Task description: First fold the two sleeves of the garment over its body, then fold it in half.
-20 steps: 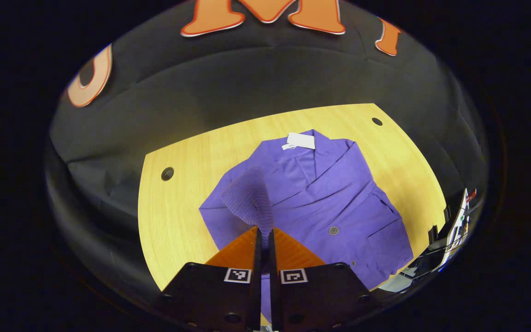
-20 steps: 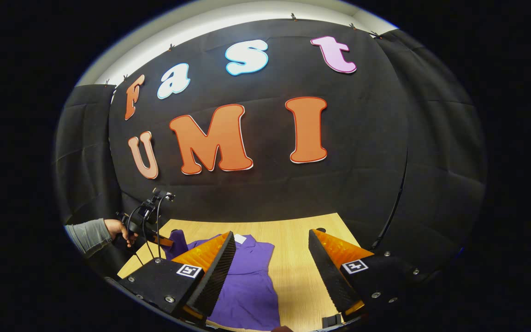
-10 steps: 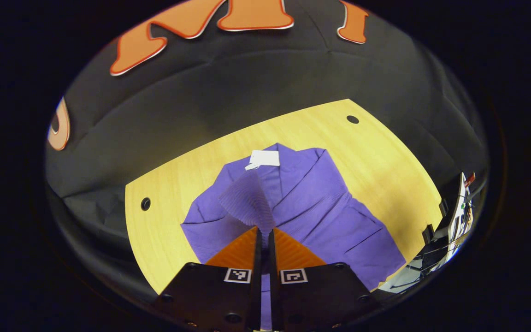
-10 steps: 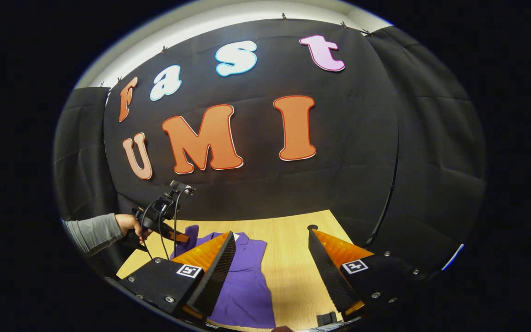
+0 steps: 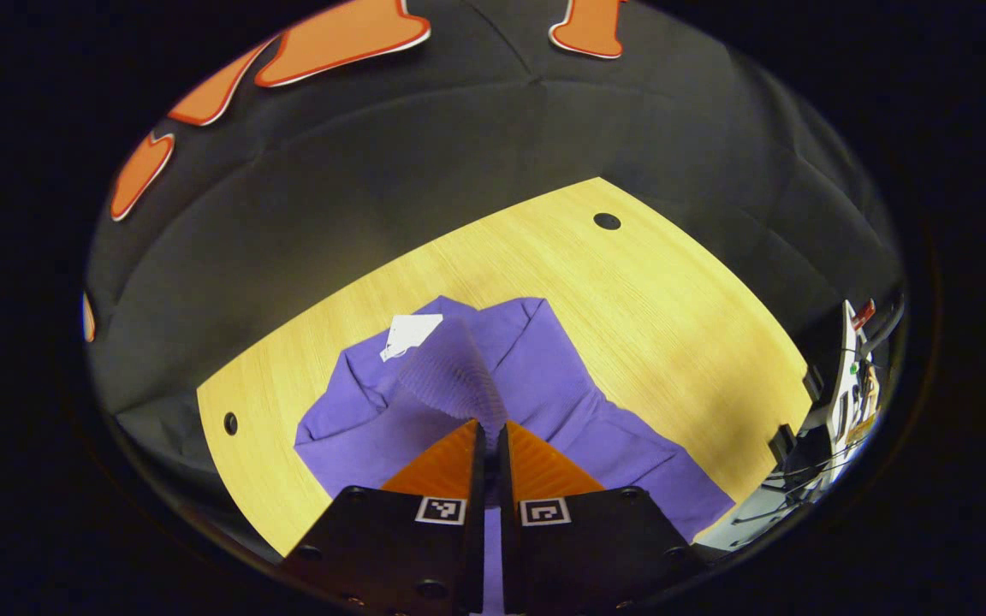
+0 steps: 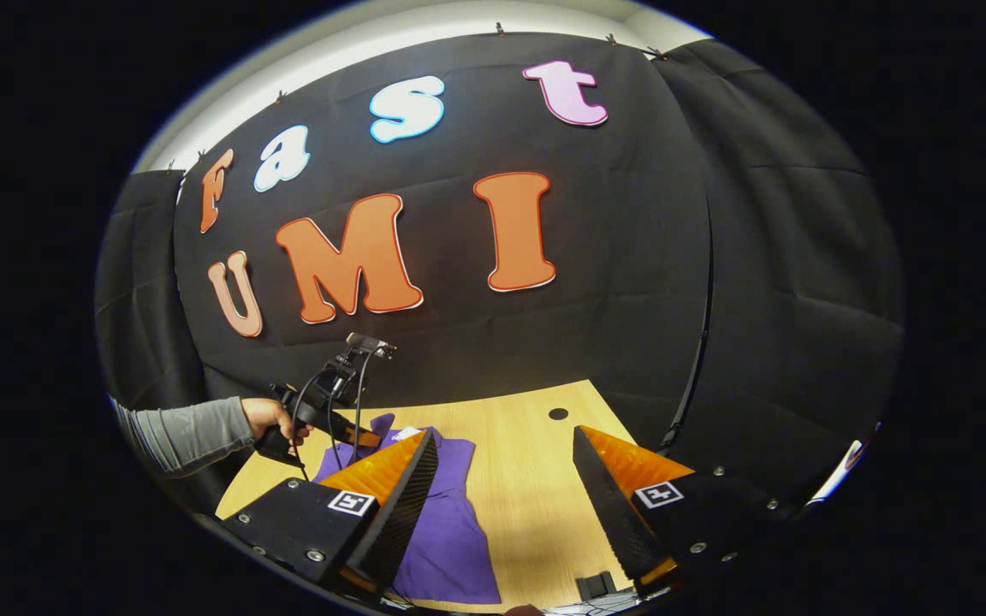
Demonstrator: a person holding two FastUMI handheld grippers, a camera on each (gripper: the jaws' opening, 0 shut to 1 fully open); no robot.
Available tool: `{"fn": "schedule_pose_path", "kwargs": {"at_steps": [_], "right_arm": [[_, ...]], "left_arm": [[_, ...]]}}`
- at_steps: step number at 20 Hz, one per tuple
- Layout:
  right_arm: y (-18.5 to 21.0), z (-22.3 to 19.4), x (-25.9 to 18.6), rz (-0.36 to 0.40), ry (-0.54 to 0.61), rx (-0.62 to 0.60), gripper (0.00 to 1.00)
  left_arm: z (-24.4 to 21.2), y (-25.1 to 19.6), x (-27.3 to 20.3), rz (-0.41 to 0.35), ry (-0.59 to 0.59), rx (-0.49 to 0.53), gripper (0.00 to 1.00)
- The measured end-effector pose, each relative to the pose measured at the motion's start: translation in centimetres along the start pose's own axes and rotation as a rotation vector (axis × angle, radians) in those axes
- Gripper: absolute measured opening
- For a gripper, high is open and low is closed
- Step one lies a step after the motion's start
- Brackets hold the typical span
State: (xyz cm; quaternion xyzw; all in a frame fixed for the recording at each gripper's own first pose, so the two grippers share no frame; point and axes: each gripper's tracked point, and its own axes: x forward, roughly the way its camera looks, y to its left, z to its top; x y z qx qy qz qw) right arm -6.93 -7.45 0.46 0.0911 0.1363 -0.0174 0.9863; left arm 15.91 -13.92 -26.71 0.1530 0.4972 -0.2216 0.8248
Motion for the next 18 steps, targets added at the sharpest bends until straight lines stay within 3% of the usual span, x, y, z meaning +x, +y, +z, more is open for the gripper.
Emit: {"fn": "schedule_pose_path", "kwargs": {"at_steps": [6,7,10,13,18], "right_arm": [[-1.3,-0.6,0.1,-0.017,0.017,0.019,0.94],[-1.3,-0.7,0.2,-0.016,0.017,0.022,0.94],[-1.0,-0.7,0.6,-0.001,0.017,0.024,0.94],[-0.2,-1.0,1.1,0.026,0.025,0.017,0.94],[2.0,-2.2,2.2,0.098,0.052,-0.004,0.94]], "left_arm": [[1.4,-3.8,0.7,-0.065,-0.07,0.005,0.23],[1.5,-4.1,0.2,-0.071,-0.086,0.014,0.32],[1.8,-4.6,-1.7,-0.083,-0.14,0.024,0.46],[1.9,-3.9,-4.8,-0.057,-0.225,0.025,0.75],[1.6,-1.3,-12.7,0.059,-0.435,0.001,0.9]]}}
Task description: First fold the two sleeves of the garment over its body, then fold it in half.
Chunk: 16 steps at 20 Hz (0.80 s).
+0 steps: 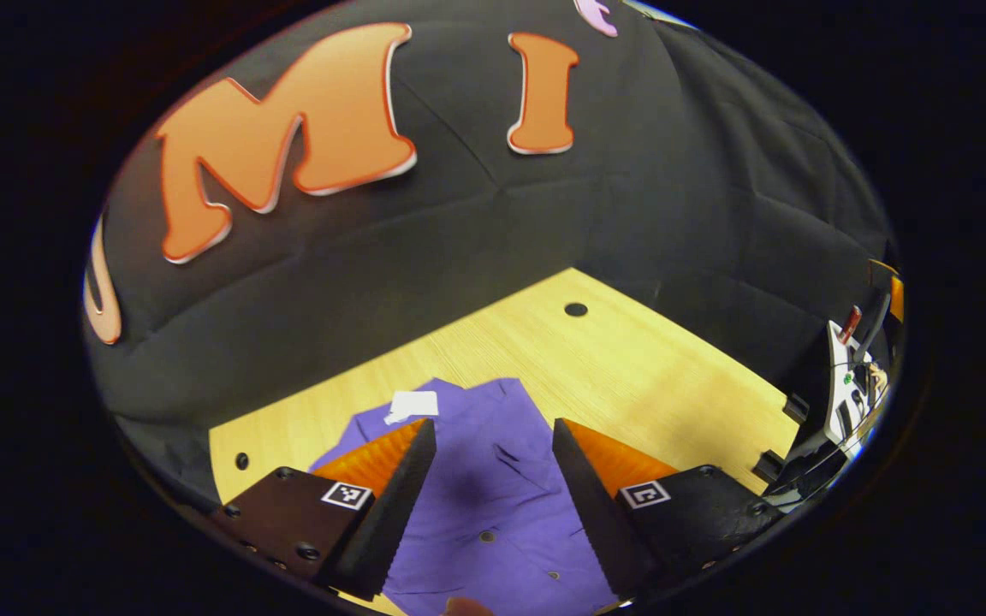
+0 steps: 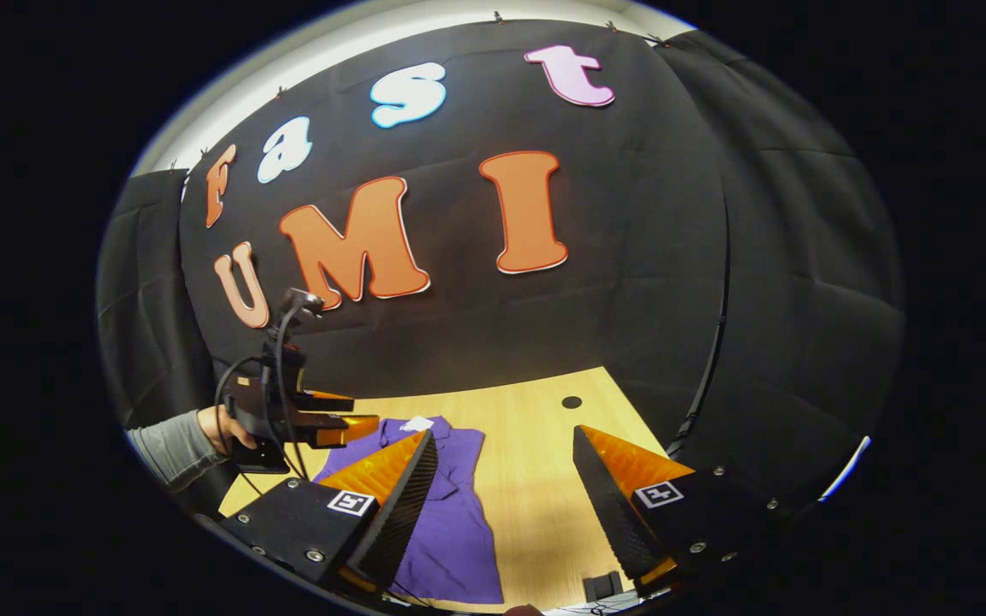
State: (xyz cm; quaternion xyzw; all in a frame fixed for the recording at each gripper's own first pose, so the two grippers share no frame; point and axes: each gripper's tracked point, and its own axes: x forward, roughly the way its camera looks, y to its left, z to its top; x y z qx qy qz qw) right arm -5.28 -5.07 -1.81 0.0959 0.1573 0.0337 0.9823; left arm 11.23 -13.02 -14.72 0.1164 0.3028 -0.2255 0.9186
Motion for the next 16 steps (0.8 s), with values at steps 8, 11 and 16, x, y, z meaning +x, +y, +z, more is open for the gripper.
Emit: {"fn": "schedule_pose_path", "kwargs": {"at_steps": [8,11,16], "right_arm": [[4.1,-2.2,0.2,0.06,0.064,-0.028,0.94],[5.9,-2.7,-0.3,0.033,0.062,-0.026,0.94],[9.5,-3.8,-1.4,-0.004,0.035,-0.046,0.94]], "left_arm": [[-0.3,5.4,-12.0,0.198,-0.258,-0.108,0.92],[-0.2,7.1,-16.4,0.232,-0.356,-0.109,0.92],[-1.3,9.7,-21.7,0.253,-0.465,-0.146,0.92]]}}
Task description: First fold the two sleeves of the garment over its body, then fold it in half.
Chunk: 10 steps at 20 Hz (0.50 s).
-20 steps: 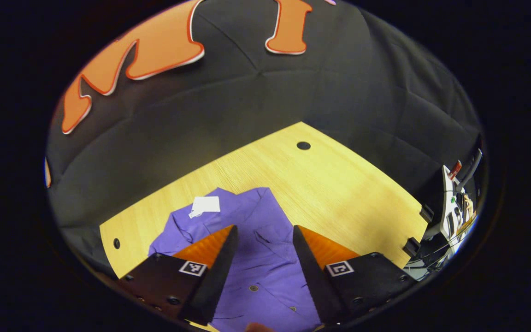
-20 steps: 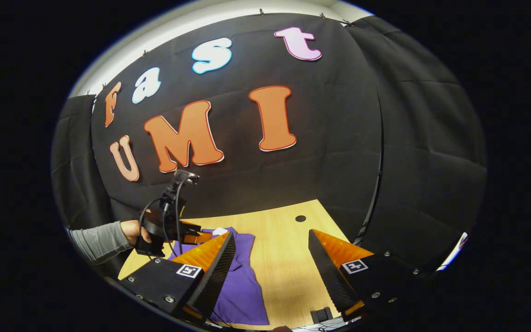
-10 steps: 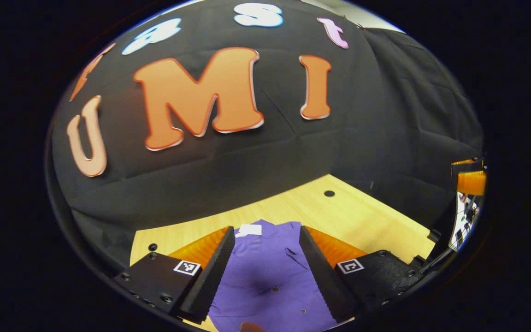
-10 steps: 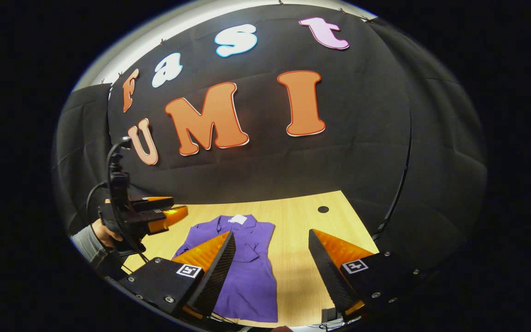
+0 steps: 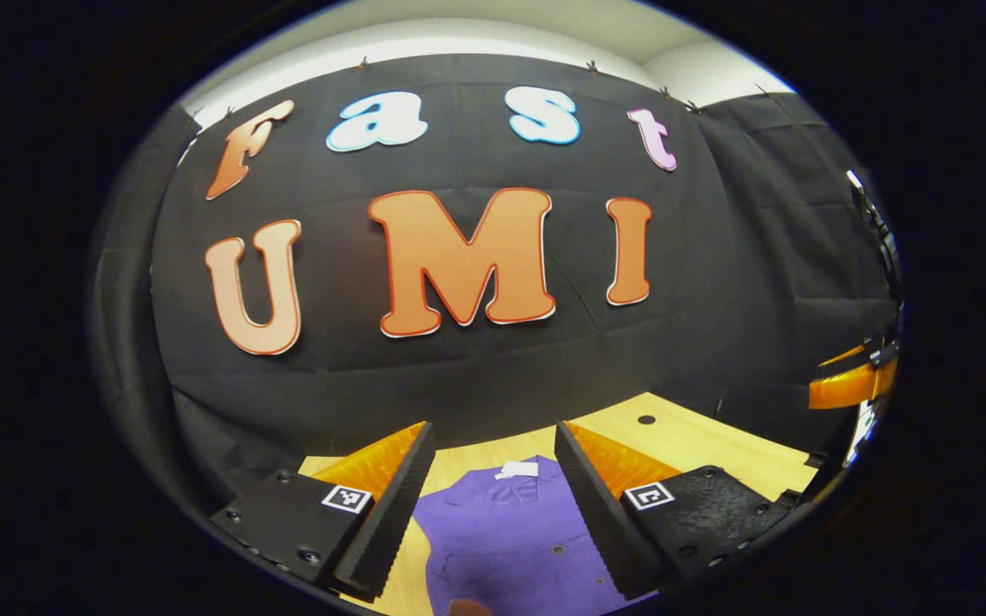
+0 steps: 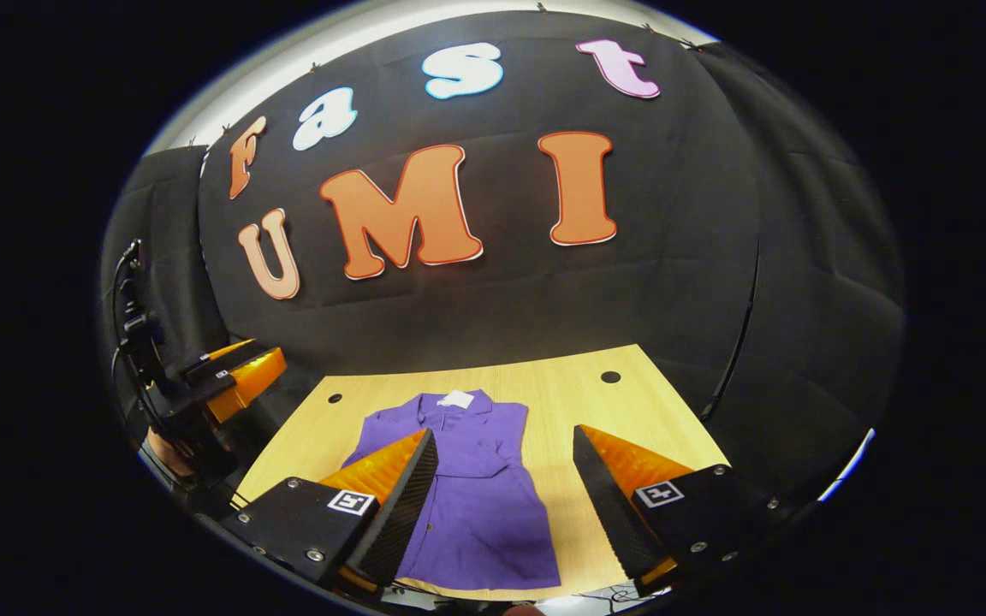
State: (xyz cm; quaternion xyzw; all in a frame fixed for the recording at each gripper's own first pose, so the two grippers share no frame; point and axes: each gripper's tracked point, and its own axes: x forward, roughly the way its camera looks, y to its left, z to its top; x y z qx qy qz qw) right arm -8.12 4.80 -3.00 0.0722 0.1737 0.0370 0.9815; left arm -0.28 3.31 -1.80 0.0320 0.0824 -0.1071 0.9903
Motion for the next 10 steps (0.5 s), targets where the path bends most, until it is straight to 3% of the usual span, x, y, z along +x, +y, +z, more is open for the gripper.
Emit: {"fn": "schedule_pose_path", "kwargs": {"at_steps": [3,5,10], "right_arm": [[1.5,-1.0,-0.5,-0.036,-0.023,-0.055,0.94],[2.4,-2.2,-0.8,-0.048,-0.02,-0.084,0.94],[3.2,-7.2,-1.0,-0.046,0.081,-0.108,0.94]], "left_arm": [[0.6,1.8,-3.5,0.018,-0.066,-0.017,0.89],[-0.2,2.5,-5.1,0.024,-0.076,-0.01,0.92],[-4.0,4.3,-8.2,0.062,-0.01,-0.019,0.96]]}}
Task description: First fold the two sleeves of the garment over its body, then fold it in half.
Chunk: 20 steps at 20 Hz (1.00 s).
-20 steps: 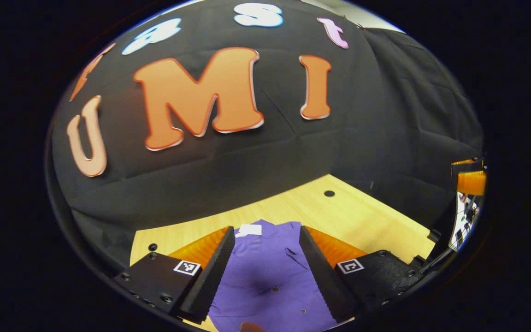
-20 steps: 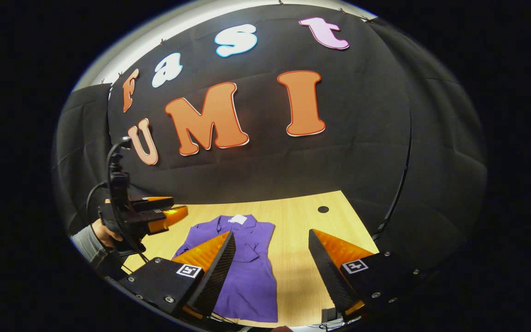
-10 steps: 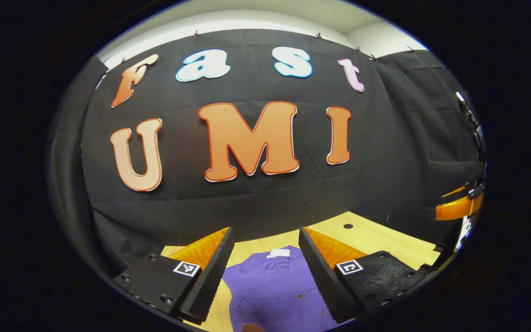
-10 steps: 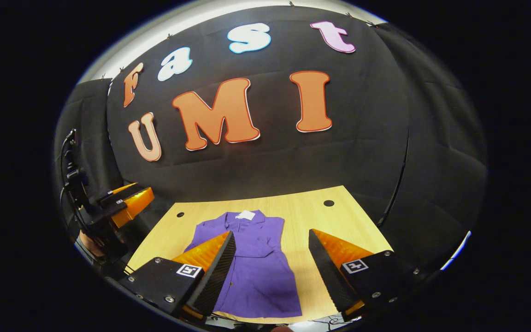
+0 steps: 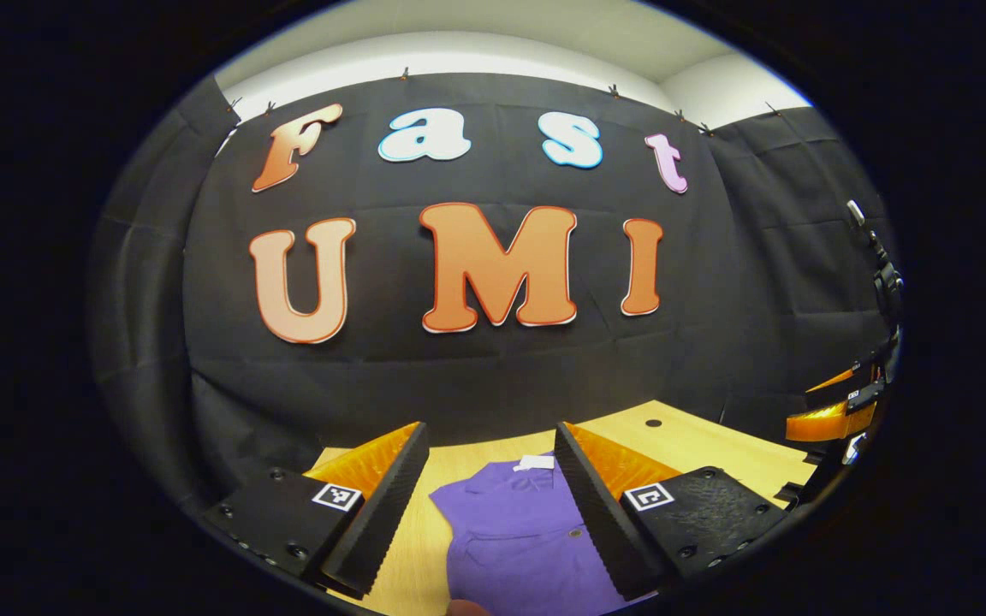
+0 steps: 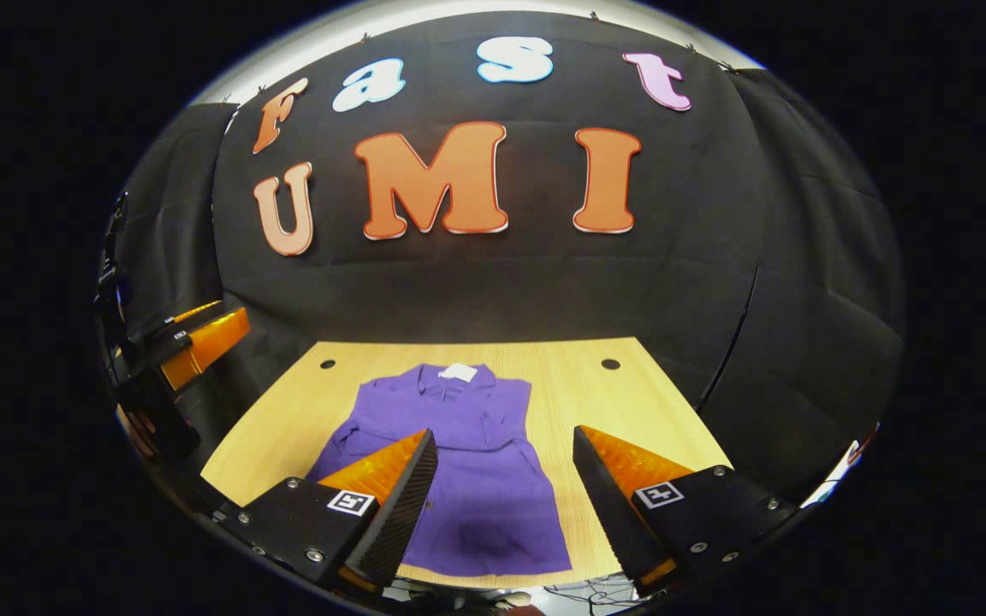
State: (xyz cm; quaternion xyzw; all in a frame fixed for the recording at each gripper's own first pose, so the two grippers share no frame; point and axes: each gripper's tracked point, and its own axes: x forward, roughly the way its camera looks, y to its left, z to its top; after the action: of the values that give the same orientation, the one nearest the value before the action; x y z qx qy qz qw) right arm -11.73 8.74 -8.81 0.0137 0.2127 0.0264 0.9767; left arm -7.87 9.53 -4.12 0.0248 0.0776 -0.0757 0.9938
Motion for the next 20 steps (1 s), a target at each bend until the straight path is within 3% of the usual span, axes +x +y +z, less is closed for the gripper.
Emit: {"fn": "schedule_pose_path", "kwargs": {"at_steps": [6,14,20], "right_arm": [[-2.1,-6.0,0.8,0.01,0.152,-0.012,0.95],[-3.1,-15.5,3.2,0.077,0.396,0.0,0.95],[-3.5,-22.5,4.2,0.091,0.596,0.057,0.95]], "left_arm": [[-7.0,3.3,-3.4,0.128,0.148,-0.018,0.96],[-19.3,1.5,-5.5,0.117,0.511,-0.074,0.96],[-27.3,0.6,-8.1,0.104,0.757,-0.054,0.97]]}}
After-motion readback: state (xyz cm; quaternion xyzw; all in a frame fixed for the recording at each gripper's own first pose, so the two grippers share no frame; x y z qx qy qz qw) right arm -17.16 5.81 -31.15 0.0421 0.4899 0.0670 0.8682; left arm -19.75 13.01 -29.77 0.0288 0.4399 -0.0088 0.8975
